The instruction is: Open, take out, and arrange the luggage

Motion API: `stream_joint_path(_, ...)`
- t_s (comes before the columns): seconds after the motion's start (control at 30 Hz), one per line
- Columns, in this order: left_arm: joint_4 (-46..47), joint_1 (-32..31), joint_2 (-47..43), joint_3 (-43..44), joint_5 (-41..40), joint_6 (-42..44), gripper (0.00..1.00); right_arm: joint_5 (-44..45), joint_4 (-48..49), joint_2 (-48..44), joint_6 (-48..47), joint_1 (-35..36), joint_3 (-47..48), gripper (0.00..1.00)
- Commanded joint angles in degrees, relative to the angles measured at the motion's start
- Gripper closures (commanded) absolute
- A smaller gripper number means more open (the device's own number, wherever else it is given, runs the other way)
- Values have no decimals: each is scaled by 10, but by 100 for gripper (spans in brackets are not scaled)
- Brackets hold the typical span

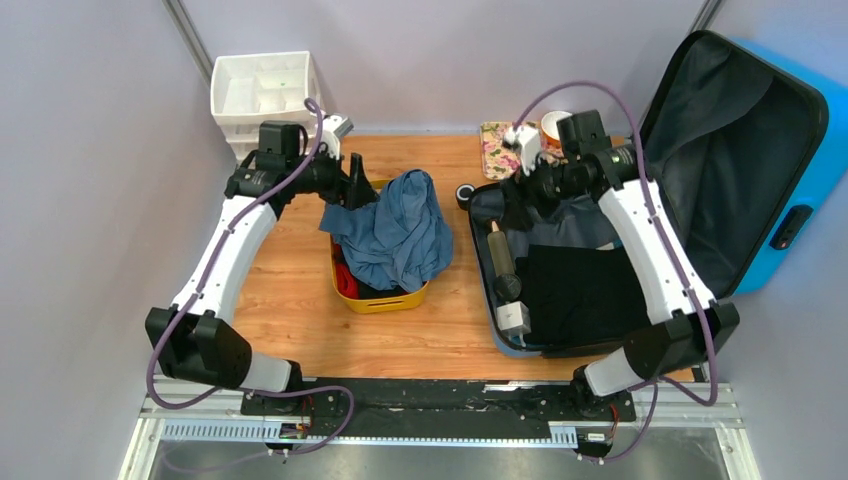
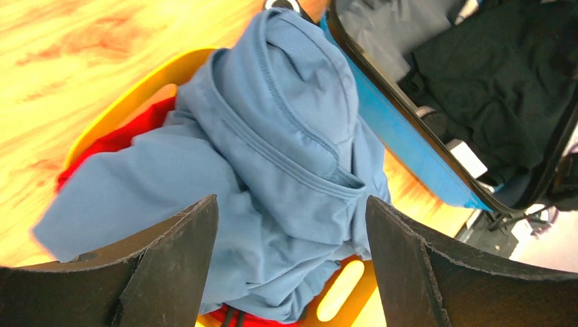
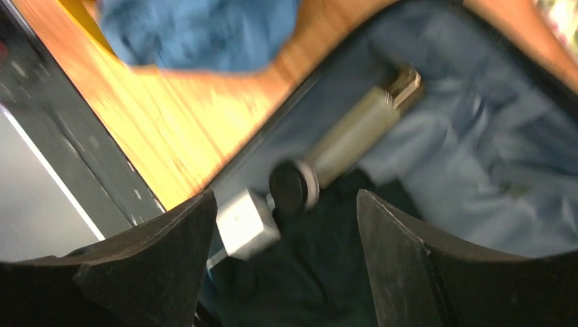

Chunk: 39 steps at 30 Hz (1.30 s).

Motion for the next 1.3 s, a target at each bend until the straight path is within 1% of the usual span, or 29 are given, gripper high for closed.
stream_joint_path(0.0, -18, -37, -3, 1, 25, 16, 14, 109, -173, -82, -176, 6, -119, 22)
stream_joint_path(0.03, -16, -48, -6, -7, 23, 19, 13, 117, -176, -95, -181, 6, -172, 23)
stream_joint_path(0.07, -1, -72, -10, -14, 13, 20, 13, 121, -177, -119, -194, 6, -196, 23)
stream_joint_path(0.17, 37, -114, -27, -57, -10, 16, 13, 156, -166, -148, -196, 6, -279, 23)
stream_joint_path(0.3, 45, -144, -17, -84, -14, -3, 13, 173, -145, -164, -186, 9, -358, 20)
stream_joint_path(0.37, 58, -146, -13, -94, -3, -17, 13, 177, -121, -164, -167, 19, -381, 18)
stream_joint_path(0.47, 73, -149, -9, -108, -10, -41, 13, 205, -81, -161, -132, 44, -422, 17)
stream_joint_path(0.53, 90, -149, -11, -120, -29, -53, 12, 228, -62, -159, -118, 56, -457, 17)
stream_joint_path(0.57, 98, -149, -11, -124, -35, -67, 12, 240, -37, -155, -114, 61, -469, 17)
stream_joint_path(0.6, 104, -150, -13, -132, -38, -72, 12, 272, -20, -152, -107, 66, -497, 17)
stream_joint_path(0.67, 116, -150, -10, -139, -42, -91, 12, 291, 14, -139, -101, 68, -515, 18)
stream_joint_path(0.7, 121, -150, -9, -142, -41, -97, 12, 319, 25, -132, -99, 69, -520, 19)
stream_joint_path(0.73, 134, -151, -8, -145, -40, -102, 12, 324, 36, -126, -95, 69, -526, 21)
stream_joint_path(0.77, 137, -151, -5, -145, -41, -108, 12, 347, 42, -113, -98, 69, -525, 24)
stream_joint_path(0.8, 141, -151, -2, -145, -40, -108, 12, 353, 42, -109, -99, 70, -520, 38)
stream_joint_path(0.83, 143, -150, 0, -145, -42, -108, 12, 351, 40, -106, -99, 68, -502, 49)
stream_joint_path(0.87, 144, -150, 3, -144, -43, -111, 12, 348, 32, -107, -95, 67, -490, 63)
stream_joint_path(0.9, 146, -150, 7, -144, -43, -113, 12, 334, 26, -113, -93, 63, -475, 85)
stream_joint_path(0.93, 153, -151, 8, -145, -40, -114, 12, 314, 12, -115, -89, 54, -444, 95)
stream_joint_path(0.97, 158, -152, 9, -149, -40, -121, 12, 300, 4, -118, -89, 47, -422, 100)
stream_joint_path(1.03, 181, -155, 10, -155, -39, -131, 12, 253, -12, -125, -87, 12, -385, 100)
stream_joint_path(1.07, 186, -158, 12, -157, -39, -141, 12, 237, -20, -125, -88, -3, -340, 100)
stream_joint_path(1.17, 222, -170, 16, -159, -32, -170, 12, 168, -53, -113, -93, -61, -283, 100)
stream_joint_path(1.2, 236, -176, 17, -160, -35, -183, 12, 141, -57, -112, -92, -76, -256, 100)
stream_joint_path(1.23, 257, -182, 19, -161, -48, -195, 12, 132, -65, -106, -92, -101, -246, 100)
stream_joint_path(1.27, 258, -190, 23, -146, -60, -212, 12, 122, -71, -103, -96, -112, -239, 100)
